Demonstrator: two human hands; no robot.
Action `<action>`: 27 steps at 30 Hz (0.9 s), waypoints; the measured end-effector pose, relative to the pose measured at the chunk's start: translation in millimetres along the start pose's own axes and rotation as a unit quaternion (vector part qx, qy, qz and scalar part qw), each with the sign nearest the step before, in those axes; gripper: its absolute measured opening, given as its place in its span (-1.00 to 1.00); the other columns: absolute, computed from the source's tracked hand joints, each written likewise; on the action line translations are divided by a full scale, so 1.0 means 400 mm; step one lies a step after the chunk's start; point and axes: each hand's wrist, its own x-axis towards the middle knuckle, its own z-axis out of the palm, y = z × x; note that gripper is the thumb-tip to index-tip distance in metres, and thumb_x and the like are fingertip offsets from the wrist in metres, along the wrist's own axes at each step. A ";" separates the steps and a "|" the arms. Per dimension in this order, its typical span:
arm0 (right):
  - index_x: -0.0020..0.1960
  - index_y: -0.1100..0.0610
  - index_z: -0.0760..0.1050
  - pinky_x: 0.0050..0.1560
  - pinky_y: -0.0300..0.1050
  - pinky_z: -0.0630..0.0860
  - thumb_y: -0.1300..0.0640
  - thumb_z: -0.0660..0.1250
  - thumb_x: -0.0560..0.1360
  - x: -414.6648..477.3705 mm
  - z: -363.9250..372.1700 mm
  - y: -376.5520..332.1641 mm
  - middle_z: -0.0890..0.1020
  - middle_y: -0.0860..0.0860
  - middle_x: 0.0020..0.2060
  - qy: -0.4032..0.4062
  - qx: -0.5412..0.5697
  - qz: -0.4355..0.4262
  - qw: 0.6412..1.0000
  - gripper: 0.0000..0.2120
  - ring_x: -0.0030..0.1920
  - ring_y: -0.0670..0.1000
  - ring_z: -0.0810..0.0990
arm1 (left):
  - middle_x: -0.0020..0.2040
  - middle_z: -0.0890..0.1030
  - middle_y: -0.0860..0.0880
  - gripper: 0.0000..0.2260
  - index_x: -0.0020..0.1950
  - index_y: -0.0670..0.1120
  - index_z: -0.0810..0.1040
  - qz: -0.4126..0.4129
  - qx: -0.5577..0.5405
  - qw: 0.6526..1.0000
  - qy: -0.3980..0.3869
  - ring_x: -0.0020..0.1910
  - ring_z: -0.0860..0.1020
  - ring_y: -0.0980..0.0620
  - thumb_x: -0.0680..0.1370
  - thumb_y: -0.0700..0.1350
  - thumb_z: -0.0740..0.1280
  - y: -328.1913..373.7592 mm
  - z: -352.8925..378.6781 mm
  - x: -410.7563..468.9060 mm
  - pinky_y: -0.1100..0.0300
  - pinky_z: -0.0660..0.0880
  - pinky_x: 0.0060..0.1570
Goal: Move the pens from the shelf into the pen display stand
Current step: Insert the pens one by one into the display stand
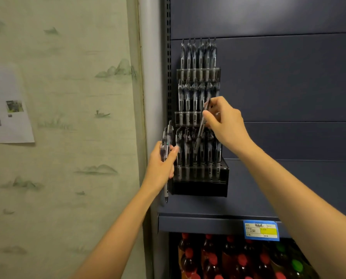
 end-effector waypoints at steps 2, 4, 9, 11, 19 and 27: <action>0.22 0.15 0.38 -0.09 -0.02 0.50 0.10 0.21 0.60 -0.009 0.016 0.012 0.61 0.07 -0.08 -0.010 -0.024 -0.005 1.000 -0.78 -0.12 0.10 0.60 | -0.41 0.33 -0.08 -0.88 -0.11 -0.07 0.37 0.000 -0.013 1.000 0.003 -0.63 0.26 0.14 0.61 -0.12 0.22 -0.002 0.000 0.002 0.29 0.24 -0.60; 0.24 0.13 0.38 -0.13 -0.08 0.45 0.10 0.21 0.60 -0.014 0.028 0.020 0.60 0.01 -0.09 -0.014 -0.037 -0.003 0.999 -0.76 -0.14 0.07 0.58 | -0.40 0.33 -0.09 -0.88 -0.11 -0.07 0.36 -0.001 -0.022 1.000 0.004 -0.63 0.25 0.14 0.61 -0.12 0.22 -0.005 0.001 0.004 0.29 0.22 -0.61; 0.26 0.13 0.38 -0.11 -0.10 0.42 0.09 0.21 0.60 -0.012 0.039 0.024 0.55 -0.05 -0.10 -0.017 -0.051 0.000 0.999 -0.75 -0.12 0.05 0.57 | -0.40 0.34 -0.10 -0.90 -0.09 -0.08 0.38 0.001 -0.024 1.000 0.003 -0.63 0.27 0.15 0.61 -0.12 0.22 -0.010 0.000 0.006 0.31 0.24 -0.61; 0.25 0.13 0.39 -0.09 -0.07 0.46 0.10 0.21 0.60 -0.008 0.041 0.019 0.55 -0.06 -0.11 -0.025 -0.050 -0.001 0.998 -0.76 -0.11 0.05 0.58 | -0.40 0.33 -0.10 -0.90 -0.10 -0.08 0.38 -0.001 -0.028 1.000 0.005 -0.63 0.26 0.15 0.61 -0.12 0.21 -0.011 0.000 0.007 0.31 0.23 -0.62; 0.26 0.11 0.39 0.03 0.04 0.51 0.08 0.23 0.60 -0.019 0.063 0.027 0.60 -0.02 -0.05 -0.049 -0.066 0.011 0.997 -0.74 -0.04 0.10 0.59 | -0.43 0.31 -0.09 -0.90 -0.10 -0.07 0.37 -0.001 -0.033 0.999 0.012 -0.63 0.24 0.12 0.62 -0.12 0.21 -0.014 -0.002 0.007 0.28 0.21 -0.61; 0.23 0.10 0.37 0.02 0.07 0.53 0.10 0.28 0.57 -0.023 0.060 0.035 0.63 0.00 -0.06 -0.048 -0.071 0.018 0.996 -0.74 -0.06 0.10 0.60 | -0.41 0.31 -0.08 -0.89 -0.10 -0.09 0.36 -0.005 -0.043 0.999 0.007 -0.63 0.23 0.13 0.62 -0.12 0.21 -0.014 0.004 0.006 0.30 0.21 -0.62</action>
